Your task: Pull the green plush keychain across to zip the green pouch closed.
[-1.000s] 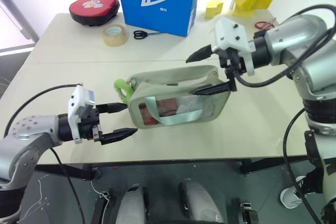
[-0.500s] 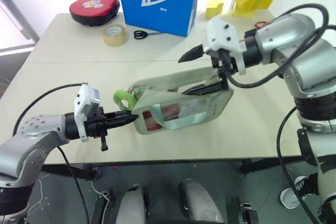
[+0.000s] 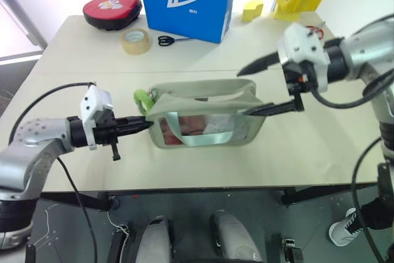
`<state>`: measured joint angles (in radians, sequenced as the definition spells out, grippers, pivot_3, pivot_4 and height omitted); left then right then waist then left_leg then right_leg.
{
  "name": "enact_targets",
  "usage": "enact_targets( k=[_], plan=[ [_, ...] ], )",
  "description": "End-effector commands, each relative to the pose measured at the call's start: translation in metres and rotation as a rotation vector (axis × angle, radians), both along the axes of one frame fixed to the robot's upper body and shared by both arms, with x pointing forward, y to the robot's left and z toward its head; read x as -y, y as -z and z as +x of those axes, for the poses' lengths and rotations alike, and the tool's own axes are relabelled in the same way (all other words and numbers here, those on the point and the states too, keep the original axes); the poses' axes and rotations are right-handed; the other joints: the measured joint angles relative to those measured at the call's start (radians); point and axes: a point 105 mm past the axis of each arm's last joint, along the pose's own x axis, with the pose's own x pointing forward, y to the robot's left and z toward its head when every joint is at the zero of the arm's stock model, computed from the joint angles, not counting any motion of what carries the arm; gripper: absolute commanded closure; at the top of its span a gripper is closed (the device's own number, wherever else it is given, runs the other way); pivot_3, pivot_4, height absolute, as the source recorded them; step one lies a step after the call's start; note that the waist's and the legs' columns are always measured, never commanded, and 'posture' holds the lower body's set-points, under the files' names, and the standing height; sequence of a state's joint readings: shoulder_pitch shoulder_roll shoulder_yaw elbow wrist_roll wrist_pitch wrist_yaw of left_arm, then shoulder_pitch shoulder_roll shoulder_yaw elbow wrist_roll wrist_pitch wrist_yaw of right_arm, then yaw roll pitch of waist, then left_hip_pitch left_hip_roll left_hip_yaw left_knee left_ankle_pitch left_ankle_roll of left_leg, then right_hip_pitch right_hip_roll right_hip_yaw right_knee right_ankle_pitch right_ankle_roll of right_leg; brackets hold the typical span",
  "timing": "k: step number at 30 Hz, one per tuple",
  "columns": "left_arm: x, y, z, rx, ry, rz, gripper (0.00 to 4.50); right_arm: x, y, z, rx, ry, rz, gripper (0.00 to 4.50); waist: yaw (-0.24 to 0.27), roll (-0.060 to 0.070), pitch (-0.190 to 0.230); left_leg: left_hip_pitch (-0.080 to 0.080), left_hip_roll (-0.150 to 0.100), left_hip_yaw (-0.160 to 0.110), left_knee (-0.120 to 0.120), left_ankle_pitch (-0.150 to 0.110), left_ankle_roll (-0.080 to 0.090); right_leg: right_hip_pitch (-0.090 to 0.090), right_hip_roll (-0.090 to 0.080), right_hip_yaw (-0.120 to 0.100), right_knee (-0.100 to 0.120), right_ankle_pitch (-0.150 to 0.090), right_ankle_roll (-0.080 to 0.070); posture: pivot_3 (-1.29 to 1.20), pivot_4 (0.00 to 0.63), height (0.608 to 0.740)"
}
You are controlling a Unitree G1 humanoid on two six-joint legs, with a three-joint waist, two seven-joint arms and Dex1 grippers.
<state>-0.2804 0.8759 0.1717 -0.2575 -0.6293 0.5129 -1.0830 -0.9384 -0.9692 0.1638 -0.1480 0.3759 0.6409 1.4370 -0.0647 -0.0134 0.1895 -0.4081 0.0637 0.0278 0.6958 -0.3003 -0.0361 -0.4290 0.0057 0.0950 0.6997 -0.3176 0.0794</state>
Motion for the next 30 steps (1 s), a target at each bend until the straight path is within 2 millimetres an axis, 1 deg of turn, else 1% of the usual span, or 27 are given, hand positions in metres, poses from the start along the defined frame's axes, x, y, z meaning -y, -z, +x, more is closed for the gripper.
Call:
enact_targets(
  k=[1, 3, 4, 6, 9, 11, 12, 13, 16, 18, 19, 22, 24, 26, 28, 30],
  plan=[
    [0.005, -0.008, -0.001, 0.048, 0.045, 0.017, 4.48, 0.010, 0.002, -0.003, 0.033, 0.035, -0.024, 0.00, -0.004, 0.000, 0.000, 0.000, 0.000, 0.000, 0.000, 0.000, 0.000, 0.000, 0.000, 0.000, 0.000, 0.000, 0.000, 0.00, 0.150, 0.737],
    [0.007, -0.007, -0.001, 0.047, 0.054, 0.013, 4.48, 0.012, 0.014, -0.004, 0.017, 0.051, -0.050, 0.00, -0.003, 0.000, 0.000, 0.000, 0.000, 0.000, 0.000, 0.000, 0.000, 0.000, 0.000, 0.000, 0.000, 0.000, 0.000, 0.00, 0.150, 0.737],
    [0.008, -0.006, -0.001, 0.046, 0.055, 0.012, 4.50, 0.012, 0.018, -0.003, 0.013, 0.062, -0.055, 0.26, -0.002, 0.000, 0.000, 0.000, 0.000, 0.000, -0.001, 0.000, 0.000, 0.000, 0.000, 0.000, 0.000, 0.000, 0.000, 0.00, 0.150, 0.737],
    [0.008, -0.005, -0.001, 0.042, 0.059, 0.014, 4.50, 0.012, 0.025, -0.003, 0.015, 0.076, -0.066, 0.90, -0.002, 0.000, 0.000, 0.000, 0.000, 0.000, 0.000, 0.000, 0.000, 0.000, 0.000, 0.000, 0.000, 0.000, 0.000, 0.00, 0.150, 0.737],
    [0.007, -0.005, -0.001, 0.039, 0.058, 0.016, 4.50, 0.008, 0.028, -0.005, 0.003, 0.066, -0.049, 2.39, -0.001, 0.000, 0.000, 0.000, 0.000, 0.000, 0.000, 0.000, 0.000, 0.000, 0.000, 0.000, 0.000, 0.000, 0.000, 0.00, 0.150, 0.737],
    [0.006, -0.005, -0.002, 0.033, 0.059, 0.018, 4.50, 0.006, 0.028, -0.004, 0.006, 0.069, -0.042, 3.59, -0.001, 0.000, 0.000, 0.000, 0.000, 0.000, 0.000, 0.000, 0.000, 0.000, 0.000, 0.000, 0.000, 0.000, 0.000, 0.00, 0.150, 0.737],
    [0.006, -0.005, -0.003, 0.030, 0.058, 0.021, 4.50, 0.006, 0.028, -0.004, 0.007, 0.071, -0.040, 4.09, 0.000, 0.000, 0.000, 0.000, 0.000, -0.001, 0.000, 0.000, 0.000, 0.000, 0.000, 0.000, 0.000, 0.000, 0.000, 0.00, 0.150, 0.737],
    [0.005, -0.005, -0.004, 0.027, 0.055, 0.023, 4.50, 0.006, 0.029, -0.003, 0.008, 0.073, -0.038, 4.47, 0.000, 0.000, 0.000, 0.000, 0.000, -0.001, 0.000, 0.000, 0.000, 0.000, 0.000, 0.000, 0.000, 0.000, 0.000, 0.00, 0.150, 0.737],
    [0.002, -0.005, -0.004, 0.011, 0.038, 0.017, 4.50, 0.004, 0.028, -0.003, 0.006, 0.068, -0.031, 4.47, 0.000, 0.000, 0.000, 0.000, 0.000, -0.001, 0.000, 0.000, 0.000, 0.000, 0.000, 0.000, 0.000, 0.000, 0.000, 0.00, 0.150, 0.737],
    [0.000, -0.005, -0.006, -0.039, 0.028, -0.002, 3.78, 0.003, 0.028, -0.003, 0.003, 0.069, -0.023, 4.50, -0.001, 0.000, 0.000, 0.000, 0.000, -0.001, 0.000, 0.000, 0.000, 0.000, 0.000, 0.000, 0.000, 0.000, 0.000, 0.00, 0.150, 0.737],
    [0.000, -0.007, -0.007, -0.049, 0.030, -0.007, 3.51, 0.002, 0.028, -0.003, 0.003, 0.067, -0.022, 4.50, -0.001, 0.000, 0.000, 0.000, 0.000, -0.001, 0.000, 0.000, 0.000, 0.000, 0.000, 0.000, 0.000, 0.000, 0.000, 0.00, 0.150, 0.737],
    [-0.004, -0.012, -0.010, -0.056, 0.035, -0.012, 2.12, 0.002, 0.030, -0.002, 0.002, 0.068, -0.030, 4.50, -0.003, 0.000, 0.000, 0.000, 0.000, -0.001, 0.000, 0.000, 0.000, 0.000, 0.000, 0.000, 0.000, 0.000, 0.000, 0.00, 0.150, 0.737],
    [-0.007, -0.015, -0.014, -0.058, 0.039, -0.013, 1.01, 0.002, 0.031, -0.002, -0.004, 0.070, -0.031, 4.50, -0.004, 0.000, 0.000, 0.000, 0.001, -0.001, 0.000, 0.000, 0.000, 0.000, 0.000, 0.000, 0.000, 0.000, 0.000, 0.00, 0.150, 0.737],
    [-0.013, -0.022, -0.018, -0.015, 0.041, 0.000, 0.06, 0.002, 0.031, -0.002, -0.008, 0.074, -0.031, 4.50, -0.004, 0.000, 0.000, 0.000, 0.001, -0.001, 0.000, 0.000, 0.000, 0.000, 0.000, 0.000, 0.000, 0.000, 0.000, 0.00, 0.150, 0.737],
    [-0.021, -0.036, -0.018, 0.017, 0.021, -0.035, 0.06, 0.002, 0.032, -0.002, -0.010, 0.076, -0.031, 4.50, -0.003, 0.000, 0.000, 0.000, 0.001, -0.001, 0.000, 0.000, 0.000, 0.000, 0.000, 0.000, 0.000, 0.000, 0.000, 0.00, 0.150, 0.737],
    [-0.037, -0.049, -0.012, 0.045, -0.039, -0.052, 0.06, 0.002, 0.032, -0.002, -0.009, 0.079, -0.026, 4.50, -0.003, 0.000, 0.000, 0.000, 0.001, -0.001, 0.000, 0.000, 0.000, 0.000, 0.000, 0.000, 0.000, 0.000, 0.000, 0.00, 0.150, 0.737]
  ],
)
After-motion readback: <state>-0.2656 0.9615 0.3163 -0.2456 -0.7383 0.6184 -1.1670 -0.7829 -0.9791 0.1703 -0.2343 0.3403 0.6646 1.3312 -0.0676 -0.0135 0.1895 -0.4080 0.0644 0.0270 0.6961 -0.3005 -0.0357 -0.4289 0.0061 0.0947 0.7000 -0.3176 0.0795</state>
